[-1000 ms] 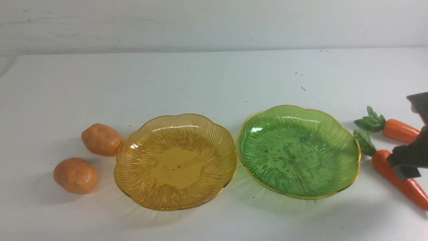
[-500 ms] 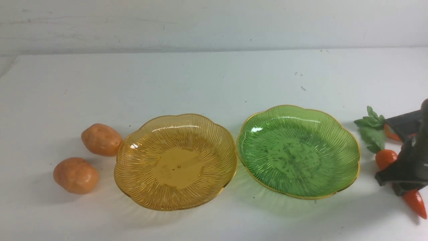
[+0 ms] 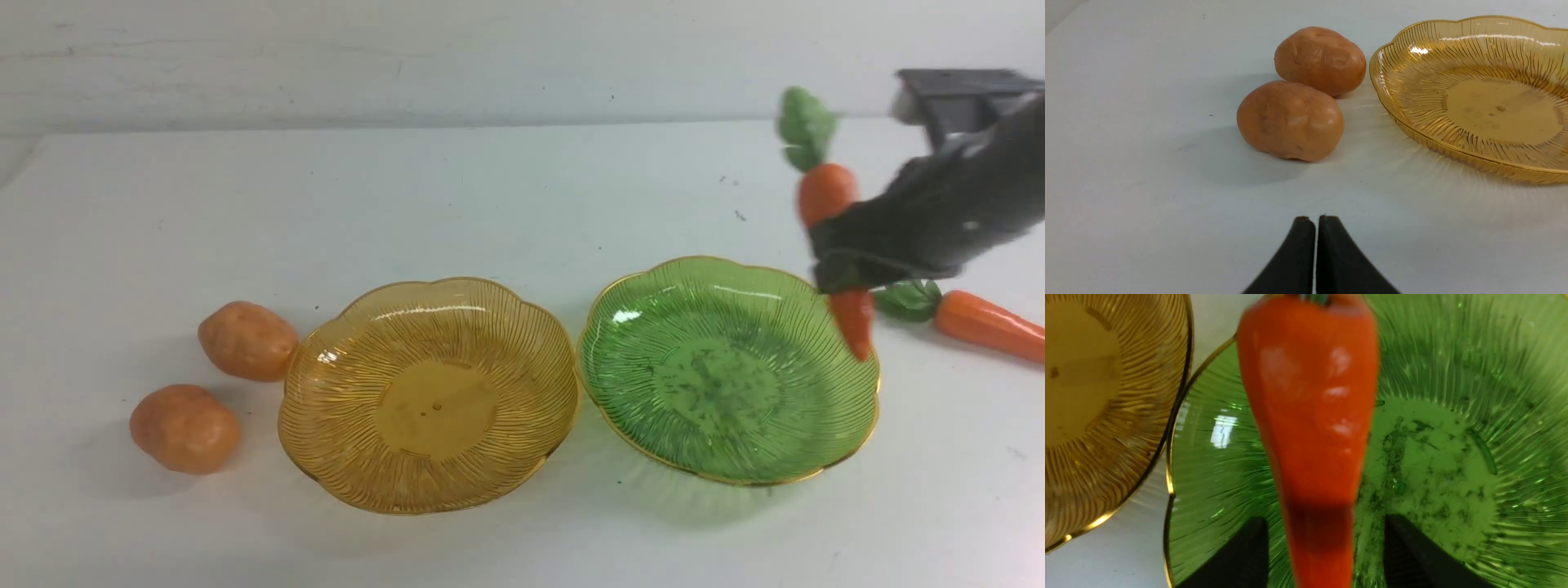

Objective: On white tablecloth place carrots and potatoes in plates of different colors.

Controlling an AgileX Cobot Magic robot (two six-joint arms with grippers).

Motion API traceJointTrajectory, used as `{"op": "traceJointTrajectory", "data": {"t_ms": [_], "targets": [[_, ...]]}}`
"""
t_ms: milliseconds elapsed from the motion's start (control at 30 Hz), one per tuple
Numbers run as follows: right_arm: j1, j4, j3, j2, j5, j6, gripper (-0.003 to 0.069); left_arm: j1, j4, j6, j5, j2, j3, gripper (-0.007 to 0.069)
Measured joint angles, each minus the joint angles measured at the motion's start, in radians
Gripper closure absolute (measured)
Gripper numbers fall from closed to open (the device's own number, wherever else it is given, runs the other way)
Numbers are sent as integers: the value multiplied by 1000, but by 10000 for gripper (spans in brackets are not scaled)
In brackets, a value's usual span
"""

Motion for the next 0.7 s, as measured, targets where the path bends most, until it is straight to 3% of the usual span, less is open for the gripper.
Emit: {"op": "traceJointTrajectory", "data": {"t_ms": [100, 200, 333, 533, 600, 700], "targets": [[-4, -33, -8, 7, 2, 18, 103, 0, 0, 0, 0, 0, 0, 627], [-20, -74, -46, 7, 50, 29, 42, 0, 0, 0, 0, 0, 0, 627], [-64, -135, -123, 7, 138, 47, 65, 0, 0, 0, 0, 0, 0, 627], [-213, -216, -213, 7, 249, 50, 349, 0, 0, 0, 0, 0, 0, 627], [-284, -235, -222, 8, 256, 47, 499, 0, 0, 0, 0, 0, 0, 627], [-383, -249, -227, 23, 251, 25, 624, 0, 0, 0, 0, 0, 0, 627]]}}
